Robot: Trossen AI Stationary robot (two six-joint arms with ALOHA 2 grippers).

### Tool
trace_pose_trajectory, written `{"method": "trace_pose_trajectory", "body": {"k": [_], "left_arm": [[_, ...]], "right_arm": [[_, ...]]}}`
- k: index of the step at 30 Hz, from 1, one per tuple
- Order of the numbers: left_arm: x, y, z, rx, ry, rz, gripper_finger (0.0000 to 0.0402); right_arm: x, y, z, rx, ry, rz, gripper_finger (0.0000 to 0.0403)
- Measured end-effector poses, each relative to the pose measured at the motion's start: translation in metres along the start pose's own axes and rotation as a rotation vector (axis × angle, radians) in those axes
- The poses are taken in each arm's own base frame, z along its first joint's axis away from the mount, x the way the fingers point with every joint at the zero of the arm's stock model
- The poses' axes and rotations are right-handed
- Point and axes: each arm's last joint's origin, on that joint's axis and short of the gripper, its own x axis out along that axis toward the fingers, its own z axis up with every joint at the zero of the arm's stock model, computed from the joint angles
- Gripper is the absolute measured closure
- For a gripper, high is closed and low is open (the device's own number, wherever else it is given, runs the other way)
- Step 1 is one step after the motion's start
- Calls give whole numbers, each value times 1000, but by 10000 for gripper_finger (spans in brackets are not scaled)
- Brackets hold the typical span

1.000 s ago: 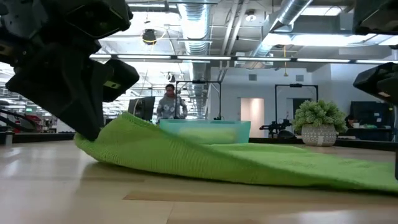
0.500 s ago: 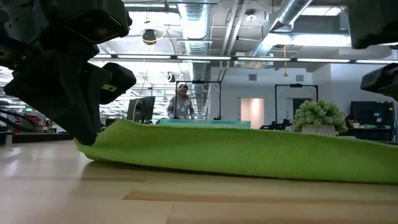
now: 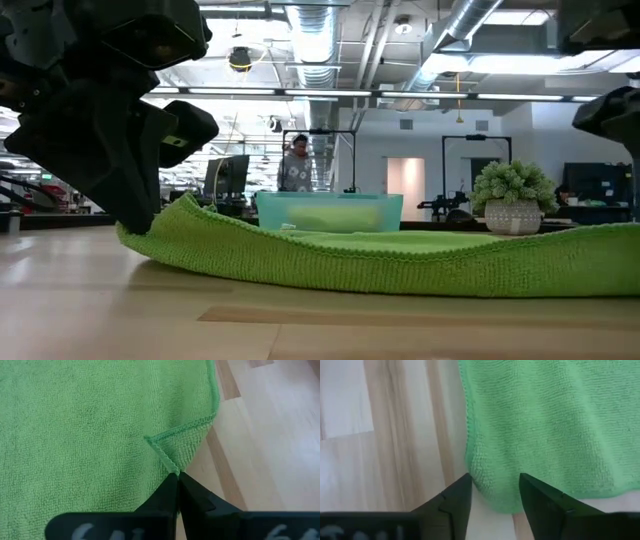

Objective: Roll microfiber towels into tight, uniform cylinder then place into a basket
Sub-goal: Fold the green microfiber towel

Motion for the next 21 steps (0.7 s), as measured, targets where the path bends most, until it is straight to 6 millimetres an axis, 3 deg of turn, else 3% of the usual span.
{"method": "trace_pose_trajectory", "body": {"k": [10,18,21], "left_arm": [[0,0,-1,1,6,2,401],[-1,-1,-1,11,9,37,401],[-4,-5,2,5,14,75,401]], "right_arm": [[12,7,-2,-1,-17,2,285],[9,10,-4,0,-32,8,390],[6,11,-3,7,-31,4,387]]}}
